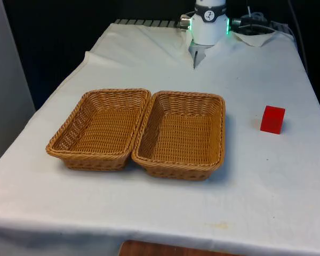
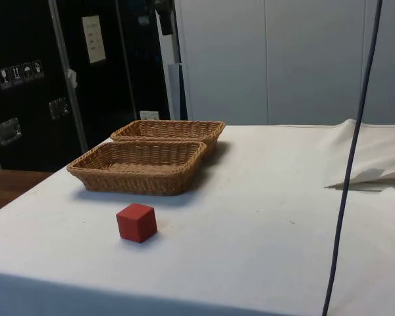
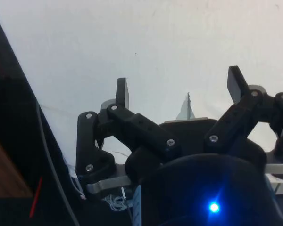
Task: Pick up the red cube and place it into the right basket.
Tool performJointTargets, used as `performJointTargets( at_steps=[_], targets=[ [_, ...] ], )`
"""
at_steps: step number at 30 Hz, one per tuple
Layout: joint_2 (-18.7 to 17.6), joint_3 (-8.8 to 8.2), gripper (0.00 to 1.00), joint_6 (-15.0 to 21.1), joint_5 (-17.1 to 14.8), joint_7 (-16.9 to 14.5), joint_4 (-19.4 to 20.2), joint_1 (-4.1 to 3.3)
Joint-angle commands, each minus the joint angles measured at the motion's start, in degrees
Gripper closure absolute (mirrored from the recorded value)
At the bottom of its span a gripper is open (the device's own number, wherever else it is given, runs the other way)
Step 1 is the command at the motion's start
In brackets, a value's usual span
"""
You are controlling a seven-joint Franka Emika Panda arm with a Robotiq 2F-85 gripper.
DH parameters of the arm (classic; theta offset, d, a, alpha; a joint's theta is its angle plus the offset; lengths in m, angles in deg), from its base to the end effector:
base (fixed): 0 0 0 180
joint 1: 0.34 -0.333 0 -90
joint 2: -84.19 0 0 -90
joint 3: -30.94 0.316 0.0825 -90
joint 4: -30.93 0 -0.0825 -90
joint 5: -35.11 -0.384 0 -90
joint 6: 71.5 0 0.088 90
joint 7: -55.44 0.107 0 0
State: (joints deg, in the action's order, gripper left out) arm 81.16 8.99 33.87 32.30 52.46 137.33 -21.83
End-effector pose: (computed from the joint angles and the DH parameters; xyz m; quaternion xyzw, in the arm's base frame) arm 0.5684 0.0026 0.4835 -0.9992 -0.0146 0.0330 0.0145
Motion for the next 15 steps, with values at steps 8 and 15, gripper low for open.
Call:
performJointTargets(
  at_steps=[8,15],
  targets=[
    [0.23,2.52,0.0,0.86,2.01,3.32,0.0,-0.29],
    [0.06,4.47,0.0,1.66,3.15,5.39,-0.11,-0.34]
  ],
)
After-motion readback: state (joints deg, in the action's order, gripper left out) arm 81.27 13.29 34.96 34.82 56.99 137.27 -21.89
